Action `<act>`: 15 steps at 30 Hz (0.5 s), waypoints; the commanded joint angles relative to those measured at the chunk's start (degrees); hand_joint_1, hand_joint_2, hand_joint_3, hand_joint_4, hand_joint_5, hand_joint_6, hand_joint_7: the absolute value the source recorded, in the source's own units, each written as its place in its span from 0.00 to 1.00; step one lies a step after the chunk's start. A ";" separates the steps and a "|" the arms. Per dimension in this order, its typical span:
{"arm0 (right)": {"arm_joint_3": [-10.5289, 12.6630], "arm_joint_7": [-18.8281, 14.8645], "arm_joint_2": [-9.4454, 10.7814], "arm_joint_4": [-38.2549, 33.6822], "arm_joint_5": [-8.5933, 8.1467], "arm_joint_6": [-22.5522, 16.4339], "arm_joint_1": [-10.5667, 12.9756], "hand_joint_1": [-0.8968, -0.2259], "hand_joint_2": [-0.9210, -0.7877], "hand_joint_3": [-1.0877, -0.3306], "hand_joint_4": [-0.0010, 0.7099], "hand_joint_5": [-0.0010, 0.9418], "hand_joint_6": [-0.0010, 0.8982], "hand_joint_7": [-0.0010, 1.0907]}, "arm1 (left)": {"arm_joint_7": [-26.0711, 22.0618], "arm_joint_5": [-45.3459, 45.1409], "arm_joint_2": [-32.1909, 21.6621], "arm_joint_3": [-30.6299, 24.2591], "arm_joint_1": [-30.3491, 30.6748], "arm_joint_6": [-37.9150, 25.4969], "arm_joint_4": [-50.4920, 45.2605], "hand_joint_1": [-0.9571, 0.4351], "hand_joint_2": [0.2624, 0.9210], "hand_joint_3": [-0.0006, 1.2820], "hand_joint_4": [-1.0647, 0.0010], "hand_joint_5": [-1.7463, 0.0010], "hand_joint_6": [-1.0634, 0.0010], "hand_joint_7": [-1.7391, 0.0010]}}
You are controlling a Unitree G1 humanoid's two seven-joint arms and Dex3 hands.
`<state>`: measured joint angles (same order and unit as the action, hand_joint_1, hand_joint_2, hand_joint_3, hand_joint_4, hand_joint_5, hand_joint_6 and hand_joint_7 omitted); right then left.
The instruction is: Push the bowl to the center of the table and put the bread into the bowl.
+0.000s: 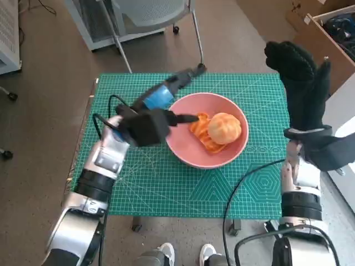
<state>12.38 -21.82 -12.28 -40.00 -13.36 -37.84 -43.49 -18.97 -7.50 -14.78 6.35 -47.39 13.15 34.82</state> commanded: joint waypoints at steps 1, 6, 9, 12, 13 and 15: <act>-0.50 -0.44 0.53 0.51 -0.40 1.02 0.05 0.38 0.00 0.37 0.26 0.01 0.05 0.44 | -1.26 9.64 3.07 -6.36 0.82 3.27 -1.05 0.18 1.00 0.20 1.00 1.00 0.95 0.87; -0.74 -0.56 0.62 1.22 -0.61 1.61 -0.32 0.39 0.00 0.37 0.25 0.00 0.07 0.41 | 1.73 13.03 5.12 -9.83 1.70 7.69 -1.57 0.20 1.00 0.23 1.00 1.00 0.96 0.87; -0.93 -0.52 0.65 1.84 -0.60 2.05 -0.52 0.39 0.00 0.38 0.25 0.00 0.08 0.40 | 3.63 12.95 5.41 -10.79 2.30 10.41 -1.87 0.21 1.00 0.25 1.00 1.00 0.96 0.87; -1.15 -0.36 0.64 2.55 -0.49 2.55 -0.73 0.39 0.00 0.39 0.26 0.00 0.08 0.39 | 4.63 13.15 5.41 -11.60 3.02 12.40 -2.89 0.21 1.00 0.28 0.99 1.00 0.97 0.87; -1.21 -0.28 0.58 2.72 -0.41 2.70 -0.82 0.39 0.00 0.39 0.26 0.01 0.09 0.39 | 4.47 13.59 5.42 -11.87 3.21 12.67 -3.32 0.21 1.00 0.28 0.99 1.00 0.97 0.86; -1.31 -0.17 0.42 2.88 -0.25 2.87 -1.05 0.39 0.00 0.39 0.26 0.01 0.09 0.39 | 4.17 14.57 5.57 -12.38 3.81 12.74 -4.71 0.20 1.00 0.29 0.99 1.00 0.98 0.85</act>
<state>11.27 -21.87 -11.87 -37.31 -13.55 -36.15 -44.58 -14.99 5.48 -9.58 -5.07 -44.73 24.56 32.31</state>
